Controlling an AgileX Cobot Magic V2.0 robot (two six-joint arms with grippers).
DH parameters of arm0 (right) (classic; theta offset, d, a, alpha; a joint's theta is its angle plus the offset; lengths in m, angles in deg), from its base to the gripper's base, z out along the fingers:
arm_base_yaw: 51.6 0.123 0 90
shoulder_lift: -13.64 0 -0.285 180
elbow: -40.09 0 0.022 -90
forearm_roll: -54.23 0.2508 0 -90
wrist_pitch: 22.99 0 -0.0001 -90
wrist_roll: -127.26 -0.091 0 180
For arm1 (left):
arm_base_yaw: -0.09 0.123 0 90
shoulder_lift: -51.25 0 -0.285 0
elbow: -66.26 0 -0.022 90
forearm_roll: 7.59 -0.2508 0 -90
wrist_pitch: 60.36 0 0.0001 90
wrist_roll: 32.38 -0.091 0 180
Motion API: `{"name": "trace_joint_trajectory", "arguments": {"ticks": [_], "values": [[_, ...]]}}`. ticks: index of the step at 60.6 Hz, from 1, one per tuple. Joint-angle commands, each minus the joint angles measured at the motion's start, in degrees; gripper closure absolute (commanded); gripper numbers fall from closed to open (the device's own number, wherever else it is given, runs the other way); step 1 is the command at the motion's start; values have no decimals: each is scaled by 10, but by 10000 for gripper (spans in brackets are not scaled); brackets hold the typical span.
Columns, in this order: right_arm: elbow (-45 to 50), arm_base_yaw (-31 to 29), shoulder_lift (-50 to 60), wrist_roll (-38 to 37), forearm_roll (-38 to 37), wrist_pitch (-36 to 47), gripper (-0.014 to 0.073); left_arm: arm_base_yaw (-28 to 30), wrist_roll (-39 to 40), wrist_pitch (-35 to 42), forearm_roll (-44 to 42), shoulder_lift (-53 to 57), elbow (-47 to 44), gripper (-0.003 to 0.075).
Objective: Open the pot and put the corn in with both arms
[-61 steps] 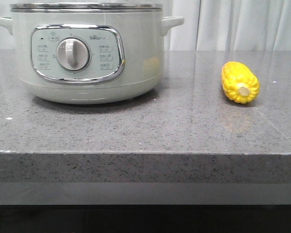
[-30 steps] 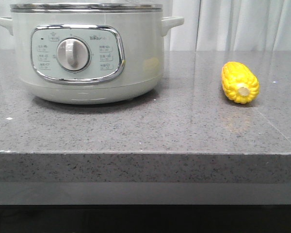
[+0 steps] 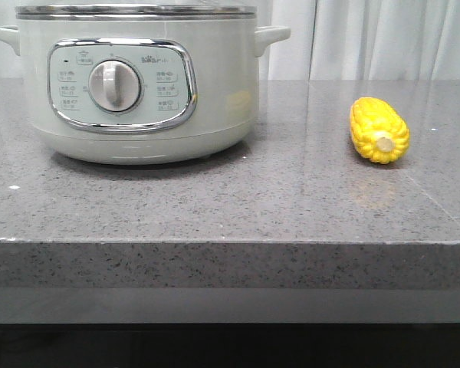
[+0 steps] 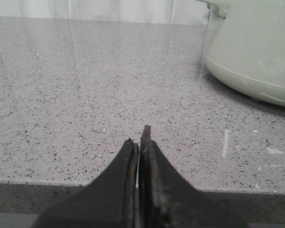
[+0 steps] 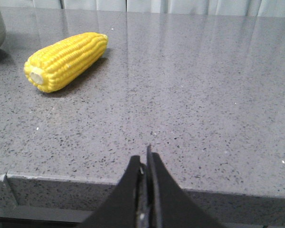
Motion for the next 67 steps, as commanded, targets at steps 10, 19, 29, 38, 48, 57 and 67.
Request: {"name": "trace_joint_trajectory", "arguments": {"ticks": [10, 19, 29, 38, 48, 57, 67], "values": [[-2, -4, 13, 4, -3, 42, 662, 0, 5, 47, 0, 13, -1, 738], [-13, -4, 13, 4, -3, 51, 662, 0, 5, 99, 43, 13, 7, 739], [-92, -4, 9, 4, -3, 16, 661, 0, 5, 52, 47, 0, 86, 739], [-201, -4, -38, 4, -4, -38, 661, 0, 5, -2, 47, -72, 183, 739], [-309, -4, -153, 4, -4, -67, 661, 0, 5, -10, 43, -203, 282, 739], [-355, -4, -224, 4, -4, -71, 661, 0, 5, -9, 26, -273, 323, 738], [-356, -4, -230, 4, -4, -73, 568, 0, 5, 0, 7, -281, 326, 588]]}}
